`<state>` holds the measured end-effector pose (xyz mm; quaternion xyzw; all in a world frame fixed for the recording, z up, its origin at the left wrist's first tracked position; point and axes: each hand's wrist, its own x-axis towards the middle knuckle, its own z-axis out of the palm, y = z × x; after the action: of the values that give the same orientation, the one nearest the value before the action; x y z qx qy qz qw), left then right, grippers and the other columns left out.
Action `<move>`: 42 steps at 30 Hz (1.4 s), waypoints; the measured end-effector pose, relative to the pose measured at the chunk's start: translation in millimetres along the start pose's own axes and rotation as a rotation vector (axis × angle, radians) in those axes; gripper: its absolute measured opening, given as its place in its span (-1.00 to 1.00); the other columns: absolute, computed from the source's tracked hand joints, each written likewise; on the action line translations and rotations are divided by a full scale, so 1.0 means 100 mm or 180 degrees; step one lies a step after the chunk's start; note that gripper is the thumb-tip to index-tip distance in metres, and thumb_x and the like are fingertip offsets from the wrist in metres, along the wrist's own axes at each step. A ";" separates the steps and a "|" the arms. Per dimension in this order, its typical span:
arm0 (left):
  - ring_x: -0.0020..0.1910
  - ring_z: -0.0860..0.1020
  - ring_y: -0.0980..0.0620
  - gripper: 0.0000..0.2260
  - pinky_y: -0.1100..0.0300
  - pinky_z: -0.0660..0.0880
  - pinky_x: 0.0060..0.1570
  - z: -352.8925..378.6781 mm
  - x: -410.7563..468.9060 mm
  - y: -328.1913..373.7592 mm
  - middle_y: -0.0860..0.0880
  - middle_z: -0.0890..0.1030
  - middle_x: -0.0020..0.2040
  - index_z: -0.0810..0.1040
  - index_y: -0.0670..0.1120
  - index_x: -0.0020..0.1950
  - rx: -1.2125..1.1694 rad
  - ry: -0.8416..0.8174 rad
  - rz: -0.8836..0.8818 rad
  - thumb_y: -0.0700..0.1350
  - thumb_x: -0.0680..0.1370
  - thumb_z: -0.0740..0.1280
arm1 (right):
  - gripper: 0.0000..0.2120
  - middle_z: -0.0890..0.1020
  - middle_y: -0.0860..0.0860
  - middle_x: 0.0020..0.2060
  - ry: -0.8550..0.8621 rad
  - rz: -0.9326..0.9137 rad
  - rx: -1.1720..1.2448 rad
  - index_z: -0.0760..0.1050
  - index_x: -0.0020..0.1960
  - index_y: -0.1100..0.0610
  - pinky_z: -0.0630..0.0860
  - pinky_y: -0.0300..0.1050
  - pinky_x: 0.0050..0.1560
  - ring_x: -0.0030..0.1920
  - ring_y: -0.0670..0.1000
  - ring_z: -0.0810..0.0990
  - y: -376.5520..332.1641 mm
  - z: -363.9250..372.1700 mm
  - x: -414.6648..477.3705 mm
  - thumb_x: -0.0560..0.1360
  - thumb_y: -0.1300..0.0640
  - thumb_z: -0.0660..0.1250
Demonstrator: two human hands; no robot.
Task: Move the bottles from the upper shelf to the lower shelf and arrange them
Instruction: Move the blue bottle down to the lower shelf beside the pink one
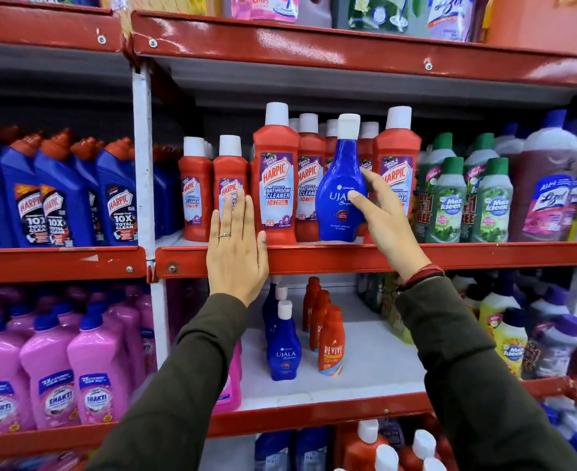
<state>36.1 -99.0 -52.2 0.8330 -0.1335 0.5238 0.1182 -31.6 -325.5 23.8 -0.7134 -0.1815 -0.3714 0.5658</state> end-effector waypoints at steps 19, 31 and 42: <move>0.71 -0.06 -0.06 -0.37 -0.05 -0.10 0.68 0.37 -1.72 -0.11 -0.10 0.02 0.72 -0.07 -0.13 0.70 -0.0334 -0.0189 -0.0100 -0.07 0.65 0.06 | -0.59 0.62 -0.07 0.31 -0.0576 0.0813 0.0392 0.44 0.40 -0.17 0.54 -0.18 0.24 0.29 -0.02 0.60 1.19 0.46 -1.95 0.60 0.11 0.31; 0.64 0.24 -0.16 -0.42 -0.04 0.04 0.59 0.80 -2.57 -0.01 -0.16 0.19 0.66 0.17 -0.21 0.65 0.0056 -0.1273 -0.0068 -0.04 0.64 0.07 | -0.60 0.52 0.00 0.38 -0.0699 0.1363 0.0253 0.36 0.40 -0.10 0.45 0.15 0.42 0.40 -0.02 0.49 1.94 0.79 -2.10 0.64 0.24 0.27; 0.65 0.08 -0.09 -0.41 -0.02 -0.01 0.60 0.90 -2.67 -0.01 -0.20 0.14 0.67 0.11 -0.24 0.65 -0.0006 -0.1290 -0.0207 -0.03 0.65 0.06 | -0.56 0.46 0.04 0.44 -0.0830 0.1460 0.0317 0.33 0.49 -0.04 0.56 -0.20 0.28 0.43 -0.01 0.46 2.14 0.83 -2.10 0.65 0.20 0.27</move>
<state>1.5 -102.0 -331.8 0.9251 -0.1281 0.3412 0.1065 2.3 -276.4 -281.7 -0.7490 -0.1046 -0.1290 0.6415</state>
